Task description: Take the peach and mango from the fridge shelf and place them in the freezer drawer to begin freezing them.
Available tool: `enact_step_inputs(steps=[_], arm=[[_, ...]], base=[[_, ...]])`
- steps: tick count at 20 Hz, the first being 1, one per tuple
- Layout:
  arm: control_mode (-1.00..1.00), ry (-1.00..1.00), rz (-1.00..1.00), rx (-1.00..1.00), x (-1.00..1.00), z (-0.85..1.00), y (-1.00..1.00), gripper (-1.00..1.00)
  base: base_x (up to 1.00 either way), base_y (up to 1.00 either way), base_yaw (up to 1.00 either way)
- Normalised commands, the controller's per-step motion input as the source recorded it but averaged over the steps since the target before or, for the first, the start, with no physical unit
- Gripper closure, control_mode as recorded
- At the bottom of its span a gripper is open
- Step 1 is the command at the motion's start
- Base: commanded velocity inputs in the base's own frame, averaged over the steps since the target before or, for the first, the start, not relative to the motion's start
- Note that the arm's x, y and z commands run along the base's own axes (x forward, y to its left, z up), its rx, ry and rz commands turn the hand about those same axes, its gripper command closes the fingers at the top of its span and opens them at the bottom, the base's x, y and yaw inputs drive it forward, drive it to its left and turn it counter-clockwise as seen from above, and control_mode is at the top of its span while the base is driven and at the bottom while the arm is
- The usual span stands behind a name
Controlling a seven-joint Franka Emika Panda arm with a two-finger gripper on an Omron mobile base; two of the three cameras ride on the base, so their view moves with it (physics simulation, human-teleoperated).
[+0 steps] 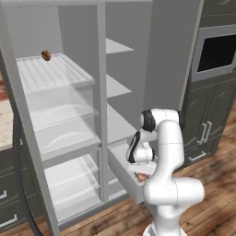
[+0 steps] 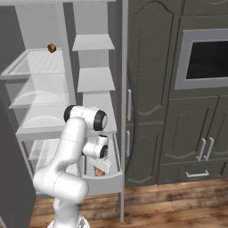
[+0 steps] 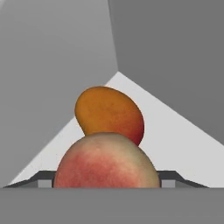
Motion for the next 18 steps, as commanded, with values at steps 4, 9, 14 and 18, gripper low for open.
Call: enact_step_inputs(steps=[4, 9, 14, 18], arm=[[-1.00, 0.00, 0.00, 0.00, -0.06, -0.08, 0.00, -1.00], [-1.00, -0.02, 0.00, 0.00, -0.13, 0.01, 0.00, -1.00], [-1.00, -0.10, 0.00, 0.00, -0.23, 0.16, 0.00, -1.00], [-1.00, -0.12, -0.02, 0.00, -0.17, 0.47, 0.01, -1.00]], base=[[0.00, 0.00, 0.00], [0.00, 0.00, 0.00], [0.00, 0.00, 0.00], [0.00, 0.00, 0.00]])
